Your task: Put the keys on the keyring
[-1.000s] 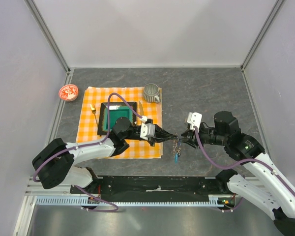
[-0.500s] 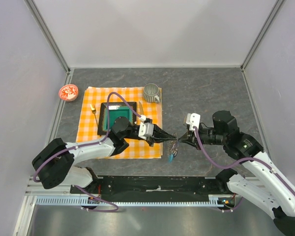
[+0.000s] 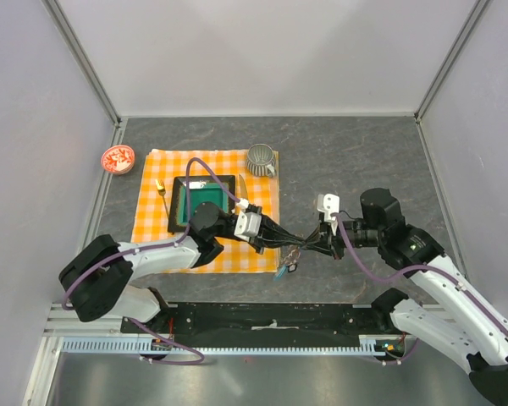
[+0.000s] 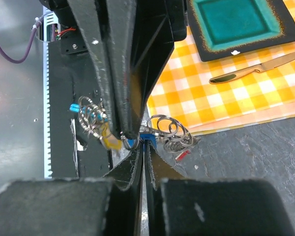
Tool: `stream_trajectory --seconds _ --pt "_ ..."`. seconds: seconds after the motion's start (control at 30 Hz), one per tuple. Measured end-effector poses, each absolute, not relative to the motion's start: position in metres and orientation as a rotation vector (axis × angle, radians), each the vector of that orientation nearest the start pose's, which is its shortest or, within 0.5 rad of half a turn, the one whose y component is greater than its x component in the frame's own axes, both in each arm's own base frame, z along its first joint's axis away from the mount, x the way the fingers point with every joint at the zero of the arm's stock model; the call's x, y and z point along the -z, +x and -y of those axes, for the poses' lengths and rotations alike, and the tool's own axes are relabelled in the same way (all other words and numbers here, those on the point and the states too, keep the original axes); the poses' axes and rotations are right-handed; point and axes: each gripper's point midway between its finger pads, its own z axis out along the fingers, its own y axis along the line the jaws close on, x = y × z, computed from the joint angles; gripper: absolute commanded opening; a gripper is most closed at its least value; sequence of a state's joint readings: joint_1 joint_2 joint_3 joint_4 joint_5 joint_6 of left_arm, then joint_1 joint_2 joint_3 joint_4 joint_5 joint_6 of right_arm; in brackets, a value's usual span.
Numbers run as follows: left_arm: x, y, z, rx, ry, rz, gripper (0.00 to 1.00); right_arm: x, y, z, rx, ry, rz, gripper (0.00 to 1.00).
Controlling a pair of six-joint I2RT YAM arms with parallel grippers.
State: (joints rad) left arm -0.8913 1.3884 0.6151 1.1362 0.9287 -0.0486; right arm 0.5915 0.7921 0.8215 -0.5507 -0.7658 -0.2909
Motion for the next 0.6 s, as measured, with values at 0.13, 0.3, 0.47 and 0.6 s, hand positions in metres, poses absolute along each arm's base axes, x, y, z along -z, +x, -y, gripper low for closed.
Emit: stream_trajectory --seconds 0.13,0.3,0.47,0.6 --pt "-0.274 0.119 0.379 1.329 1.283 -0.709 0.02 -0.223 0.141 -0.228 -0.970 -1.259 -1.654 0.24" --pt "-0.277 0.117 0.383 1.327 1.261 -0.712 0.02 -0.232 0.150 -0.221 -0.884 -1.189 -1.634 0.31" --pt "-0.269 0.127 0.388 1.313 1.232 -0.756 0.02 -0.255 0.149 -0.204 -0.775 -1.118 -1.552 0.36" --pt "-0.265 0.132 0.391 1.305 1.216 -0.779 0.02 -0.257 0.150 -0.196 -0.724 -1.098 -1.552 0.36"
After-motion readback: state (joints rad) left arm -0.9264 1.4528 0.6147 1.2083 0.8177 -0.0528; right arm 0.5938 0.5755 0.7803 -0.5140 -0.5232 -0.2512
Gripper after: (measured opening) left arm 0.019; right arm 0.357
